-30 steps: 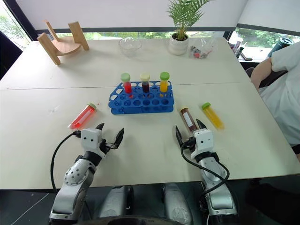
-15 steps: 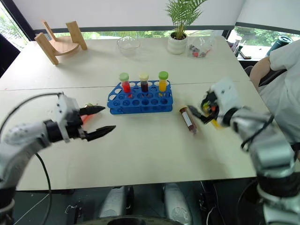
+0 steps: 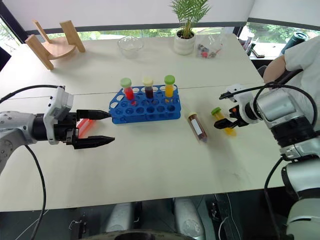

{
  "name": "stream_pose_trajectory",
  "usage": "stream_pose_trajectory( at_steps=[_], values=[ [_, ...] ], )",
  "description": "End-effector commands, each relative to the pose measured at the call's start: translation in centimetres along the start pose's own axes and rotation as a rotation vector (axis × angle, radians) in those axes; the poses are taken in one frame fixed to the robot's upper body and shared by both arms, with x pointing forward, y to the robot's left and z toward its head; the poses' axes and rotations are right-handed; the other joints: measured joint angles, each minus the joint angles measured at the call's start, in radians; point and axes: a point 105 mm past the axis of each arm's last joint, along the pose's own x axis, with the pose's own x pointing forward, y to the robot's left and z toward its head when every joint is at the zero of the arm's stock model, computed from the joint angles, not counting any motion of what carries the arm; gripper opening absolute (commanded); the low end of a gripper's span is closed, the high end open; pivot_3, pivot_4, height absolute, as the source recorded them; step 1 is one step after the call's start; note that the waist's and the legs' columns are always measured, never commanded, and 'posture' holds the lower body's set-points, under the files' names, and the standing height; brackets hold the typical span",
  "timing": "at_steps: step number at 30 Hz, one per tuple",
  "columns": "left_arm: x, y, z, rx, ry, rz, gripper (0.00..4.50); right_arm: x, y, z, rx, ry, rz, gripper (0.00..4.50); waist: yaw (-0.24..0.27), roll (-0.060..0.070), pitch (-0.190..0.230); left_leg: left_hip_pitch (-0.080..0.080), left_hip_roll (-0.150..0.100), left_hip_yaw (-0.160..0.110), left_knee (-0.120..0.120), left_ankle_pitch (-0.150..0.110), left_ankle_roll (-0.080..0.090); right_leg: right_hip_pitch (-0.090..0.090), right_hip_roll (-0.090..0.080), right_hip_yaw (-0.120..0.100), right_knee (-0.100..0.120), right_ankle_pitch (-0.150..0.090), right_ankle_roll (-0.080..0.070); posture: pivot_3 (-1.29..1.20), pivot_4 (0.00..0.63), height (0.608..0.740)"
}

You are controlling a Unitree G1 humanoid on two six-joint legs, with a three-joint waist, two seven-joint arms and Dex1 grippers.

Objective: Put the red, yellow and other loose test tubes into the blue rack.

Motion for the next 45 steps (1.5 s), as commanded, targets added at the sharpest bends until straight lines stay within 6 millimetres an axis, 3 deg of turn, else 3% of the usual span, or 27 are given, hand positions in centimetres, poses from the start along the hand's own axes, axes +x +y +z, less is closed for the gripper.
stream_pose_trajectory(
  at_steps=[1,5,6,11,14,19,22,24,33,45],
  values=[
    [-0.3,-0.3,1.3,0.064,-0.015,0.009,4.50,-0.2,-0.4,1.2,-0.046,-0.025,-0.003,3.20,-0.001,0.000,0.000,0.000,0.000,0.000,0.000,0.000,0.000,0.000,0.000,0.000,0.000,0.000,0.000,0.00,0.150,0.740],
    [-0.4,-0.2,1.6,0.073,-0.026,0.029,4.50,0.0,-0.4,1.4,-0.061,-0.031,0.025,1.12,-0.002,0.000,0.000,0.000,0.000,0.000,0.001,0.000,0.000,0.000,0.000,0.000,0.000,0.000,0.000,0.00,0.150,0.740],
    [-0.5,-0.1,1.6,0.071,-0.030,0.039,4.50,-0.2,-0.4,1.6,-0.069,-0.044,0.024,0.84,-0.003,0.000,0.000,0.000,0.000,0.000,0.001,0.000,0.000,0.000,0.000,0.000,0.001,0.000,0.000,0.00,0.150,0.740],
    [-0.9,0.2,1.5,0.067,-0.042,0.105,4.50,-3.8,1.1,5.5,-0.112,-0.271,0.047,0.82,-0.007,0.004,0.002,0.000,0.000,0.000,0.001,0.000,0.000,0.000,0.000,0.000,0.001,0.000,0.000,0.00,0.150,0.740],
    [-1.0,0.2,1.3,0.048,-0.063,0.139,4.50,-6.8,4.6,9.2,-0.173,-0.580,0.103,0.82,-0.011,0.004,0.002,0.000,0.000,-0.002,0.000,0.000,0.000,0.000,0.000,0.000,0.001,0.000,0.000,0.00,0.150,0.740],
    [-0.6,0.2,1.2,0.017,-0.100,0.162,4.50,-8.6,10.2,11.4,-0.163,-1.123,0.201,0.82,-0.010,0.000,0.000,0.000,0.000,-0.005,0.000,0.000,-0.001,0.002,0.001,-0.003,0.003,0.000,0.000,0.00,0.150,0.740],
    [-0.1,0.2,1.2,0.012,-0.107,0.158,4.50,-7.9,11.6,11.9,-0.045,-1.363,0.224,0.82,-0.007,0.000,0.001,0.000,0.000,-0.005,0.002,0.001,-0.002,0.003,-0.001,-0.003,0.003,0.001,0.001,0.00,0.150,0.740],
    [0.2,0.3,1.3,0.018,-0.105,0.155,4.50,-6.6,12.3,11.8,0.009,-1.429,0.240,0.82,-0.008,0.000,0.000,0.000,-0.001,-0.004,0.002,0.003,-0.005,0.003,-0.001,-0.002,0.003,0.002,0.003,0.00,0.150,0.740],
    [0.6,0.2,1.6,0.020,-0.111,0.148,4.50,-0.9,12.7,11.2,-0.008,-1.419,0.165,0.82,-0.017,0.001,0.001,0.004,0.000,-0.004,0.000,0.004,-0.007,0.005,0.000,-0.002,0.004,0.002,0.002,0.00,0.150,0.740],
    [0.6,0.2,1.7,0.020,-0.108,0.161,4.50,2.3,13.1,11.0,-0.012,-1.380,0.168,0.82,-0.016,0.001,0.001,0.005,0.000,-0.004,0.000,0.004,-0.007,0.005,0.000,-0.002,0.004,0.002,0.002,0.00,0.150,0.740]
  ],
)
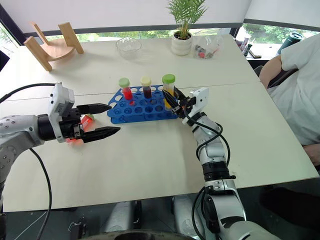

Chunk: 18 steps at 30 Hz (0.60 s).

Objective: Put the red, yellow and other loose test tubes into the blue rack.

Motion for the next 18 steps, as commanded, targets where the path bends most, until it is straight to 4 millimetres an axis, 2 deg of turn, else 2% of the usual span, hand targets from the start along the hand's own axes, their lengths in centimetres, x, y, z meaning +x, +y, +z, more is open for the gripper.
stream_pose_trajectory(
  at_steps=[1,9,11,12,16,17,18],
  values=[
    [-0.1,-0.4,0.9,0.032,-0.029,-0.005,4.50,0.5,0.5,0.4,-0.019,-0.028,0.027,0.82,0.000,0.000,0.000,0.000,0.000,0.000,0.000,0.000,0.000,0.000,0.000,0.000,0.000,0.000,0.000,0.00,0.150,0.740],
    [-0.1,-0.5,1.0,0.029,-0.034,-0.001,4.50,0.6,0.9,-1.0,-0.026,-0.001,0.035,0.82,-0.001,0.000,0.000,0.000,0.000,0.000,0.000,0.000,0.000,0.000,0.000,0.000,0.000,0.000,0.000,0.00,0.150,0.740],
    [0.0,-0.6,1.0,0.029,-0.035,-0.002,4.50,0.5,1.1,-1.5,-0.022,0.020,0.045,1.83,-0.002,0.000,0.000,0.001,0.000,0.000,0.000,0.000,0.000,0.000,0.000,0.000,0.000,0.000,0.000,0.00,0.150,0.740],
    [0.0,-0.6,1.0,0.029,-0.035,-0.002,4.50,0.4,1.2,-1.7,-0.023,0.030,0.052,2.16,-0.002,0.000,0.000,0.001,0.000,0.000,0.000,0.000,0.000,0.000,0.000,0.000,0.000,0.000,0.000,0.00,0.150,0.740],
    [0.1,-0.7,0.9,0.026,-0.036,-0.001,4.50,-0.8,0.9,-1.4,-0.068,0.077,0.053,4.20,0.002,0.000,0.000,0.001,0.000,0.000,0.000,0.000,0.000,0.001,0.000,0.000,0.000,0.000,0.000,0.00,0.150,0.740],
    [0.1,-0.7,0.9,0.025,-0.035,-0.001,4.50,-1.3,0.6,-0.9,-0.095,0.104,0.064,4.47,0.004,0.000,0.000,0.001,0.000,0.000,0.000,0.000,0.000,0.001,0.000,0.000,0.000,0.000,0.000,0.00,0.150,0.740],
    [0.1,-0.7,0.8,0.023,-0.035,-0.002,4.50,-1.6,0.5,-0.5,-0.113,0.125,0.073,4.47,0.006,0.001,0.001,0.000,0.000,0.000,0.000,0.000,0.000,0.001,0.000,0.000,0.000,0.000,0.000,0.00,0.150,0.740]
  ],
)
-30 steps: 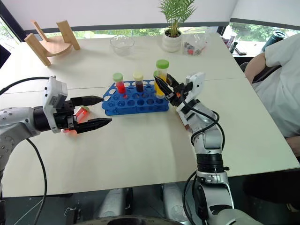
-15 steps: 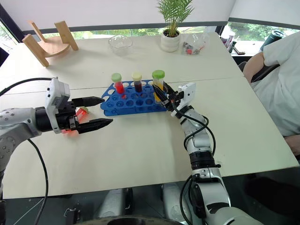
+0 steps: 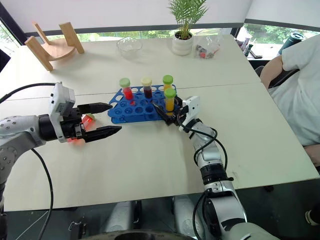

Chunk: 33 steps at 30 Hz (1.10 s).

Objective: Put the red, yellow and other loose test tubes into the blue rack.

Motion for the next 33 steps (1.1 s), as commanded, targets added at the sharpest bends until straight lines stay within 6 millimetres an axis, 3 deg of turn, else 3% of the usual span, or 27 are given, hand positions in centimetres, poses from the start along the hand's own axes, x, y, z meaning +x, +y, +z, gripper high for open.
stream_pose_trajectory(
  at_steps=[1,3,6,11,17,24,27,32,33],
  values=[
    [-0.1,-0.6,0.4,0.023,-0.013,-0.017,4.50,-1.7,-1.1,3.4,-0.158,0.079,0.038,4.47,0.005,0.001,0.001,0.000,0.000,0.000,0.000,0.000,0.000,0.000,-0.001,0.000,0.000,0.000,0.000,0.00,0.150,0.740],
    [-0.1,-0.8,0.1,0.016,-0.005,-0.029,4.50,-2.8,-1.8,4.5,-0.222,0.198,0.051,4.47,0.007,0.001,0.001,-0.001,-0.001,0.001,0.001,0.000,0.000,0.000,-0.002,0.001,0.000,0.000,0.000,0.00,0.150,0.740],
    [-0.1,-0.7,-0.4,0.018,0.011,-0.053,4.50,-5.4,-2.9,7.0,-0.161,0.549,0.129,4.47,0.011,0.002,0.001,0.000,-0.001,0.001,0.002,0.000,0.000,0.000,-0.001,0.001,0.000,0.000,0.000,0.00,0.150,0.740],
    [0.5,-0.5,-0.5,0.028,-0.006,-0.067,4.50,-7.5,-2.9,6.4,-0.020,0.954,0.073,4.47,-0.002,0.000,0.000,0.003,0.001,-0.001,0.000,0.000,0.001,0.001,0.002,0.000,0.000,-0.001,-0.004,0.00,0.150,0.740],
    [1.2,-0.7,-0.5,0.035,-0.023,-0.069,4.50,-6.7,-3.1,4.1,0.062,1.099,0.015,4.47,-0.001,0.000,0.000,-0.001,0.000,0.001,0.000,-0.001,0.001,-0.001,0.000,0.000,-0.001,-0.002,-0.003,0.00,0.150,0.740],
    [0.9,-0.9,-0.6,0.036,-0.030,-0.040,4.50,-5.7,-4.1,1.0,0.043,1.160,-0.030,4.47,-0.003,-0.001,0.000,-0.001,0.000,0.000,0.001,-0.001,0.002,-0.001,0.000,0.000,-0.001,-0.002,-0.003,0.00,0.150,0.740],
    [0.7,-0.8,-0.7,0.036,-0.028,-0.026,4.50,-5.1,-3.1,0.4,-0.012,1.161,0.029,3.58,-0.005,-0.002,-0.001,0.000,0.000,0.001,0.001,-0.001,0.002,0.000,0.000,0.000,-0.001,-0.002,-0.003,0.00,0.150,0.740],
    [0.7,-0.8,-0.6,0.038,-0.031,-0.014,4.50,-4.8,-1.9,-0.2,-0.026,1.162,0.082,1.04,-0.006,-0.003,-0.001,0.001,0.001,0.001,0.002,-0.001,0.002,0.000,0.001,0.000,0.000,-0.002,-0.003,0.00,0.150,0.740],
    [0.7,-0.7,-0.6,0.038,-0.031,-0.013,4.50,-4.8,-1.9,-0.1,-0.036,1.158,0.085,0.86,-0.006,-0.003,-0.001,0.001,0.001,0.000,0.001,-0.001,0.002,0.000,0.001,0.000,0.000,-0.002,-0.003,0.00,0.150,0.740]
  ],
)
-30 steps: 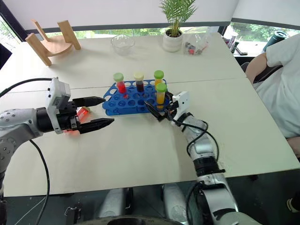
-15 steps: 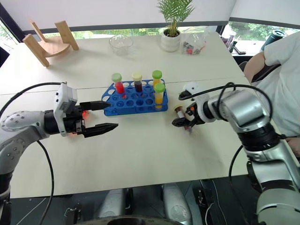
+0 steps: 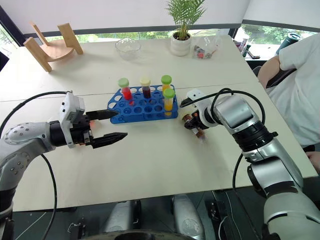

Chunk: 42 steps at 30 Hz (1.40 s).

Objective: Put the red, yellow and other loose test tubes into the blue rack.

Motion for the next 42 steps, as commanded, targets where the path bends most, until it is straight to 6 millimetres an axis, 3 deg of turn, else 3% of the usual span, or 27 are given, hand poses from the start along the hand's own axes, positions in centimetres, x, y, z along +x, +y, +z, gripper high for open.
stream_pose_trajectory(
  at_steps=[1,5,8,10,14,16,18,22,28,34,42],
  values=[
    [-0.4,-0.1,1.1,0.051,-0.026,0.019,4.50,0.8,1.6,-0.3,-0.040,0.011,0.061,0.86,0.000,0.000,0.000,0.000,0.000,0.000,0.000,0.000,0.000,0.000,0.000,0.000,0.000,0.000,0.000,0.00,0.150,0.740],
    [-1.0,0.1,1.2,0.052,-0.019,0.038,4.50,-1.8,2.4,0.4,-0.112,-0.083,0.113,0.86,0.003,0.000,0.000,0.000,0.000,0.000,-0.001,0.000,0.000,-0.001,0.000,0.000,0.000,0.000,0.000,0.00,0.150,0.740],
    [-1.9,0.5,1.3,0.045,-0.014,0.067,4.50,-4.8,5.9,1.5,-0.256,-0.255,0.295,0.86,0.007,0.001,0.002,-0.002,0.000,-0.001,-0.002,0.000,0.001,-0.002,0.000,-0.001,0.000,0.000,0.000,0.00,0.150,0.740],
    [-2.3,0.8,1.4,0.035,-0.012,0.084,4.50,-5.8,8.2,3.7,-0.268,-0.497,0.381,0.86,0.004,0.000,0.001,-0.003,0.000,-0.001,-0.002,-0.001,0.001,-0.002,0.000,-0.001,-0.001,-0.001,0.001,0.00,0.150,0.740],
    [-2.7,1.0,1.3,0.023,0.005,0.093,4.50,-6.6,9.6,8.1,-0.206,-0.984,0.355,0.86,0.002,-0.001,0.001,-0.001,0.000,-0.001,-0.002,-0.001,0.001,-0.002,0.001,0.000,0.000,0.000,0.001,0.00,0.150,0.740],
    [-2.8,1.0,1.2,0.014,0.022,0.085,4.50,-5.9,9.0,10.3,-0.106,-1.242,0.213,0.86,0.002,-0.002,0.000,-0.001,0.000,-0.002,-0.001,-0.001,0.001,-0.001,0.001,-0.001,0.001,0.000,0.000,0.00,0.150,0.740],
    [-2.8,1.0,1.3,0.011,0.033,0.077,4.50,-4.6,8.5,11.4,0.010,-1.365,0.107,0.86,0.001,-0.001,0.001,-0.001,0.000,-0.001,-0.001,0.000,0.000,-0.001,0.000,-0.001,0.000,0.000,0.001,0.00,0.150,0.740],
    [-2.7,0.9,1.5,0.009,0.039,0.065,4.50,-1.9,8.7,12.0,0.032,-1.409,-0.031,0.86,0.007,-0.002,0.000,-0.002,-0.001,0.000,-0.001,0.001,-0.002,0.000,-0.002,-0.001,0.000,0.000,0.002,0.00,0.150,0.740],
    [-2.7,0.8,1.7,0.011,0.049,0.060,4.50,0.2,8.8,12.2,0.065,-1.423,-0.109,0.86,-0.002,-0.001,0.001,-0.002,0.000,-0.001,-0.004,0.003,-0.006,-0.002,-0.001,-0.001,0.001,0.001,0.001,0.00,0.150,0.740],
    [-2.8,0.7,1.7,0.012,0.053,0.063,4.50,1.6,8.0,11.6,0.093,-1.401,-0.158,0.86,0.001,-0.001,0.001,-0.001,0.000,-0.001,-0.004,0.003,-0.006,-0.002,-0.001,-0.001,0.001,0.001,0.001,0.00,0.150,0.740],
    [-2.7,0.7,1.7,0.012,0.046,0.069,4.50,2.4,8.5,10.9,0.084,-1.385,-0.147,0.86,0.001,-0.001,0.001,-0.001,0.000,-0.001,-0.003,0.004,-0.007,-0.001,-0.001,-0.001,0.001,0.001,0.001,0.00,0.150,0.740]
  ],
)
